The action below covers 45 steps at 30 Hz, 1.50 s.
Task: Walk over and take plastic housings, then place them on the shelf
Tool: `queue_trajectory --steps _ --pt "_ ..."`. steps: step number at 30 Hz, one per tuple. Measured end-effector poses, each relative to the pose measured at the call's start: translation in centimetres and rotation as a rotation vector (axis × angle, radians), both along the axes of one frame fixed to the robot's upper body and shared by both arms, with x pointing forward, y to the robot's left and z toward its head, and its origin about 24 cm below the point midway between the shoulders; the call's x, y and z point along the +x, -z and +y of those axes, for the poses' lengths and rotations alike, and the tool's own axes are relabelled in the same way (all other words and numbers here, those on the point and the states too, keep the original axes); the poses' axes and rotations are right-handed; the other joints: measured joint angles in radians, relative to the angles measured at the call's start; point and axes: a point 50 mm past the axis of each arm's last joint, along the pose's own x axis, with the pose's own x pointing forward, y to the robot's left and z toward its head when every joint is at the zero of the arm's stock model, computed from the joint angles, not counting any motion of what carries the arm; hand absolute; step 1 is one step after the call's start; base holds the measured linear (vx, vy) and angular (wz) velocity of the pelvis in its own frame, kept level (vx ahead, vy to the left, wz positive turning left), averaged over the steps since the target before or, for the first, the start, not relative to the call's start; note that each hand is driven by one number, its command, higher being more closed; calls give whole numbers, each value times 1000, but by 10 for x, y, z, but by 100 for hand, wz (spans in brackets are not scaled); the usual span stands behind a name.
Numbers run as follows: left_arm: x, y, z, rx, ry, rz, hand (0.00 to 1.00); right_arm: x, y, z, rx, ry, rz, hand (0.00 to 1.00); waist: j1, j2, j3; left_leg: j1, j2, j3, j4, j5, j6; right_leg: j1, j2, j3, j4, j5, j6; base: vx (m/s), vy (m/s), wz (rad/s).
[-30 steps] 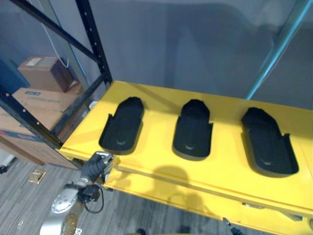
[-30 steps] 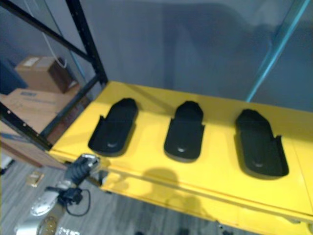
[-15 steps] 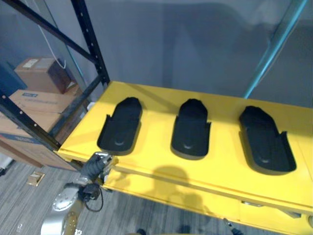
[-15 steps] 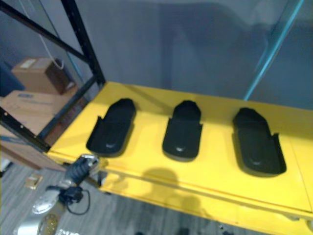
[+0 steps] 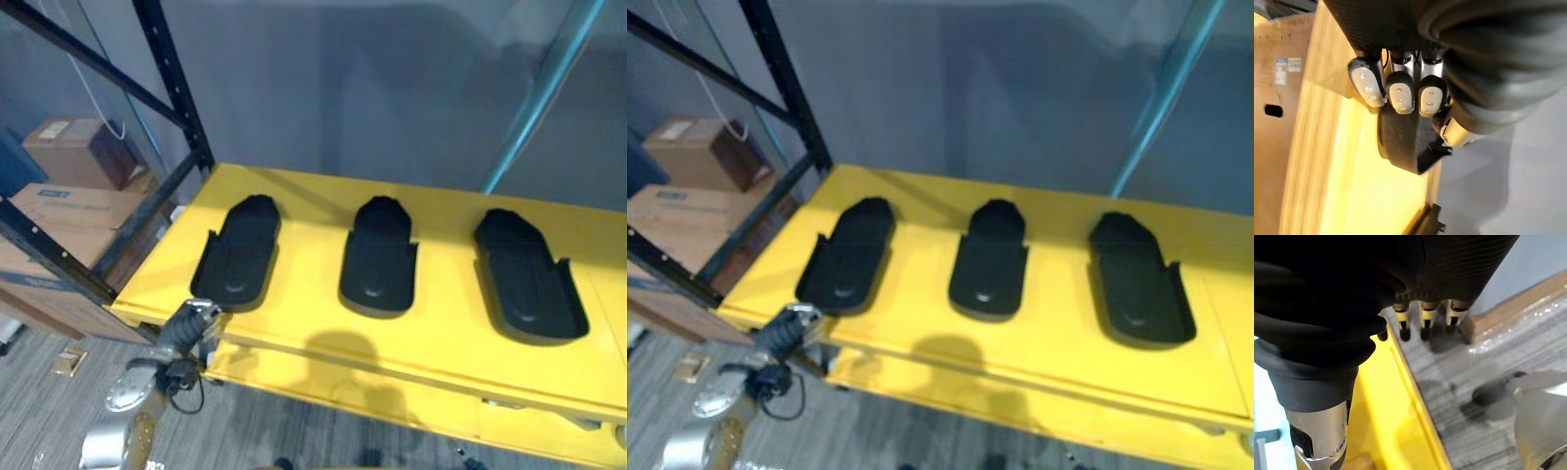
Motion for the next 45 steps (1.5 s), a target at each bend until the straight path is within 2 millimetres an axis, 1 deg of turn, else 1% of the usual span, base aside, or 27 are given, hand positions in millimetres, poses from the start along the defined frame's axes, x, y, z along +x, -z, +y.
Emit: queue_trajectory --steps 6,9,18,25,31,39,45 --pt "3 5 5 -3 -25 22 100 -5 0 -1 -4 3 9 0 -4 3 0 0 -1 0 0 0 1 0 -1 1 0 1 0 0 1 -2" --pt "3 8 6 -5 -35 36 100 -5 0 -1 -5 3 9 0 -10 3 0 1 -1 2 0 0 1 0 -1 2 0 1 0 0 0 0" --pt "5 13 11 -1 -79 57 100 -7 0 -2 -15 -20 20 0 -15 3 0 10 -1 23 0 -3 2 -3 -1 26 0 7 0 -9 6 -7" --pt "13 10 13 1 -96 33 100 -14 0 -3 -17 -20 34 0 -19 3 -1 11 0 25 0 -3 2 -4 -1 28 0 9 2 0 0 0" --pt "17 6 13 8 -114 14 100 -15 0 -3 -21 -20 35 0 -21 3 -1 11 0 25 1 -3 2 -4 -1 28 0 10 2 0 0 0" --pt "28 -5 13 17 -139 -47 100 -15 -1 -4 -27 -32 36 0 -24 3 -1 13 0 29 1 -3 2 -4 0 34 0 11 1 0 0 0" --pt "32 -8 13 17 -147 -62 100 -15 -1 -4 -31 -38 38 0 -24 3 -1 15 0 38 1 -3 2 -5 0 41 0 14 1 -3 3 -3"
